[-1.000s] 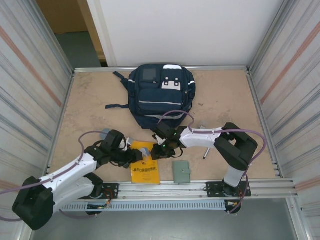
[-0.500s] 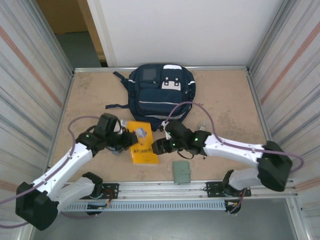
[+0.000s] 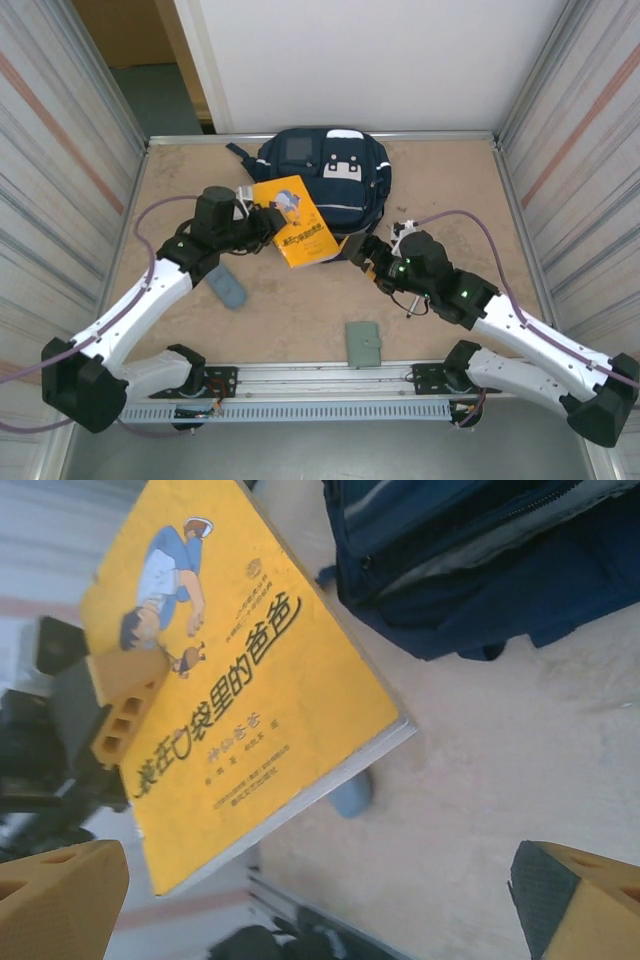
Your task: Pack books, pencil case, and school supplies into a backpack
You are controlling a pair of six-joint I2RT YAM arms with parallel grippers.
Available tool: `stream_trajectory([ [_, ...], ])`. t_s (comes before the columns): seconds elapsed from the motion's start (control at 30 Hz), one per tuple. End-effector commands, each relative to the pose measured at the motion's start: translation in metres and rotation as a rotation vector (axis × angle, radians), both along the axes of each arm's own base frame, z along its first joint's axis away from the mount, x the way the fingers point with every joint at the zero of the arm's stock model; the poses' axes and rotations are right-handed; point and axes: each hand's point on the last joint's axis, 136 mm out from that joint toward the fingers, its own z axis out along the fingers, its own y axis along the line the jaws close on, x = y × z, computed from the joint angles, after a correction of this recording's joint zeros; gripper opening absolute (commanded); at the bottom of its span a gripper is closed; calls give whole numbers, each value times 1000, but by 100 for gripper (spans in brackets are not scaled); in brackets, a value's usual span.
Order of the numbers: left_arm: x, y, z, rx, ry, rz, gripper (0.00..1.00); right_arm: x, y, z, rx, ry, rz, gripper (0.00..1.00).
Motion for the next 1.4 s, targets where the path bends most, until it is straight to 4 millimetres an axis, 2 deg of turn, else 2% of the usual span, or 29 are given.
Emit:
stream_trajectory([
  [0.0, 17, -15, 63, -185, -153, -11, 14, 4, 15, 19, 207, 44, -21, 98],
  [0.23, 13, -23, 66, -386, -84, 22, 14, 11, 37, 27, 264, 30, 28, 98],
  [0.4, 4, -21, 58, -426, -33, 40, 15, 20, 41, 61, 377, -121, -11, 97],
  [0.47, 1, -21, 55, -440, -15, 42, 15, 24, 40, 67, 382, -151, -37, 94],
  [0.6, -3, -22, 57, -482, -3, 35, 16, 28, 41, 74, 461, -158, -89, 88],
  [0.7, -5, -22, 55, -489, 7, 37, 16, 31, 53, 69, 499, -131, -94, 85],
  [0.83, -5, -19, 52, -498, 18, 58, 17, 31, 58, 66, 506, -128, -108, 82],
  [0.93, -6, -18, 49, -496, 23, 67, 17, 34, 56, 61, 506, -131, -135, 65],
  [0.97, -6, -18, 49, -498, 25, 66, 17, 36, 54, 60, 510, -135, -145, 57],
  [1.1, -10, -21, 46, -495, 28, 47, 22, 41, 49, 71, 498, -197, -131, 29],
  [1.17, -12, -22, 42, -475, 24, 28, 28, 43, 47, 71, 473, -206, -130, 3],
  [1.2, -13, -23, 39, -462, 30, 23, 31, 44, 47, 70, 464, -206, -132, 0],
  [1.27, -13, -22, 34, -433, 12, 11, 51, 45, 46, 71, 446, -218, -131, 0],
  [1.3, -12, -20, 31, -410, 10, 2, 57, 45, 44, 71, 433, -230, -131, 0],
  [1.37, -9, -13, 26, -349, -11, -27, 61, 45, 38, 71, 402, -251, -136, 0],
])
